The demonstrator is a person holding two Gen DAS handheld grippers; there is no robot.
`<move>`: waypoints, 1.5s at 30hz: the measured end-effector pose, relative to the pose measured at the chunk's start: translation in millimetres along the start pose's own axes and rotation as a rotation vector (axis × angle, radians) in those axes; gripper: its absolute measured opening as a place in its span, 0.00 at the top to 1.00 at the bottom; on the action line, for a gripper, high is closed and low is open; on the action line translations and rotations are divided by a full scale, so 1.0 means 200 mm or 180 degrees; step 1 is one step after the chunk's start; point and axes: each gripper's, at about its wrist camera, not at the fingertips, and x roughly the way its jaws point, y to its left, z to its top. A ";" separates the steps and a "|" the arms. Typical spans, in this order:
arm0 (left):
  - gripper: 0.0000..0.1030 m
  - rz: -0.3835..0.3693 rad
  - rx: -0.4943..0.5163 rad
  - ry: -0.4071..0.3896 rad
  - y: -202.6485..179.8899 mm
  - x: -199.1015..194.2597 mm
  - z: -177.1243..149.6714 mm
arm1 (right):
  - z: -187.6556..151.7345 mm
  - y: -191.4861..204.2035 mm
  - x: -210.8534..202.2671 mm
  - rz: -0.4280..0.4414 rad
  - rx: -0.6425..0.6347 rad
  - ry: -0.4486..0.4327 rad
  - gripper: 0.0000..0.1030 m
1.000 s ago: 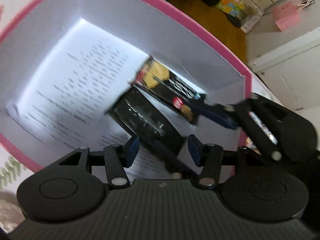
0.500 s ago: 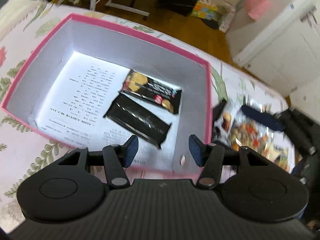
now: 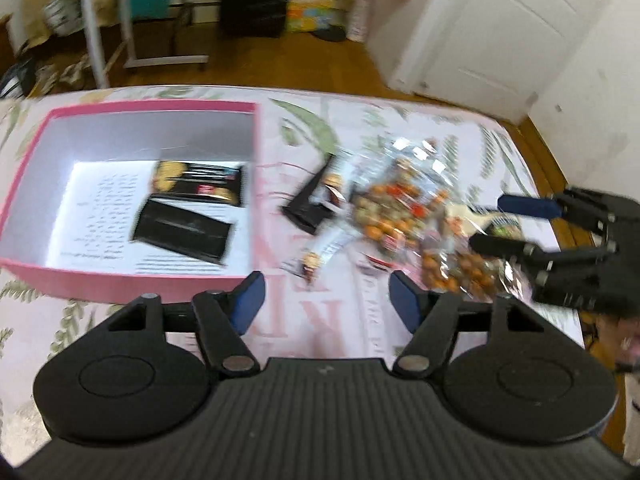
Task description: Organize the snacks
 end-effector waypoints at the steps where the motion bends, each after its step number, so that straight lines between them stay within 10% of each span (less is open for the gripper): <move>1: 0.32 -0.0016 0.0044 0.0029 -0.05 0.02 0.01 | -0.03 -0.06 -0.02 -0.0035 0.0090 0.0014 0.38; 12: 0.32 -0.0577 -0.0045 0.0295 -0.36 0.46 0.01 | -0.33 -0.54 0.00 -0.0533 0.1118 0.0228 0.32; 21: 0.33 -0.0432 -0.0146 0.0366 -0.37 0.87 -0.10 | -0.50 -0.62 0.08 -0.0264 0.1650 0.0331 0.32; 32: 0.27 -0.0830 -0.0069 0.0258 -0.36 1.01 -0.16 | -0.62 -0.65 0.14 -0.0206 0.1832 0.0288 0.32; 45: 0.28 -0.0922 -0.0078 0.0436 -0.44 1.01 -0.19 | -0.58 -0.53 0.14 -0.0419 0.1392 0.0397 0.66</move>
